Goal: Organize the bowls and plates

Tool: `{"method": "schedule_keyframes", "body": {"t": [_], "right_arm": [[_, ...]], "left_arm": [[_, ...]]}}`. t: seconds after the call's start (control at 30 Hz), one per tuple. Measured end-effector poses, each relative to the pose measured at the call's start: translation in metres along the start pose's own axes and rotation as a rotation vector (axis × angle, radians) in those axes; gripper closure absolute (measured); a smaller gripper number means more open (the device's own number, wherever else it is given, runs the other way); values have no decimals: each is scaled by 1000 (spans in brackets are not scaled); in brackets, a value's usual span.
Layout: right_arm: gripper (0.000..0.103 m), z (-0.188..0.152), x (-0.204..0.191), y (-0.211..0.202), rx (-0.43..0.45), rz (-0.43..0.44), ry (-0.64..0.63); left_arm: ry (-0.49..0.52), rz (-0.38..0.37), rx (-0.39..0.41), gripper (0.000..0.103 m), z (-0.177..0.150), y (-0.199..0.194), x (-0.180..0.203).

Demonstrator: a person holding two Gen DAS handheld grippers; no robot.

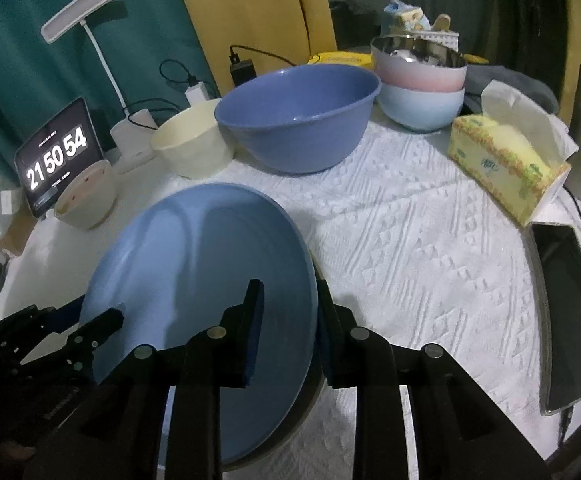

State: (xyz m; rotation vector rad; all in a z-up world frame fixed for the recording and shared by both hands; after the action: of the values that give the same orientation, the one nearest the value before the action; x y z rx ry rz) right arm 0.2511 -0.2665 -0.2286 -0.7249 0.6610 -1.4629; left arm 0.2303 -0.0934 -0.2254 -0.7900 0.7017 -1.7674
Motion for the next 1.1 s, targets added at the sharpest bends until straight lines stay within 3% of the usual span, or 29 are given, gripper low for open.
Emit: {"method": "schedule_keyframes", "body": {"t": [0.2,0.27,0.7,0.83,1.1], "right_arm": [[75,1,2,-3,10,-24,-5],[66,2,4,-5,11,-28,6],[65,-1,8,-10,24,-41,6],[65,-2,11,-6,15,-46,13],[65,-6,16,9,-24,-43,28]], "left_arm": [[-6,-13,16,67,2,-4,0],[-10,-17,20,67,2,-6,0],[-25,-11,39,67,2,-12,-3],[-58,-32,39,56,2,-9,-6],[-65,-20,17,56,1,3,-8]]}}
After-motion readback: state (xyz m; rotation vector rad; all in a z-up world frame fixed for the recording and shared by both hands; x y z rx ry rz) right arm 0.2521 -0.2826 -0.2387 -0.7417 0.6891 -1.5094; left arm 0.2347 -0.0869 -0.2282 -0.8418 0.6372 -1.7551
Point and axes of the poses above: each gripper's, at about its wrist camera, not at the fingertips, and y roughly the way its jaws point, x to its right, z to its top, the point moved 6 cm from there along y, roughly the way its jaws point, and after that the axes turned 15 degrees about -z, right-handed, at the moved point
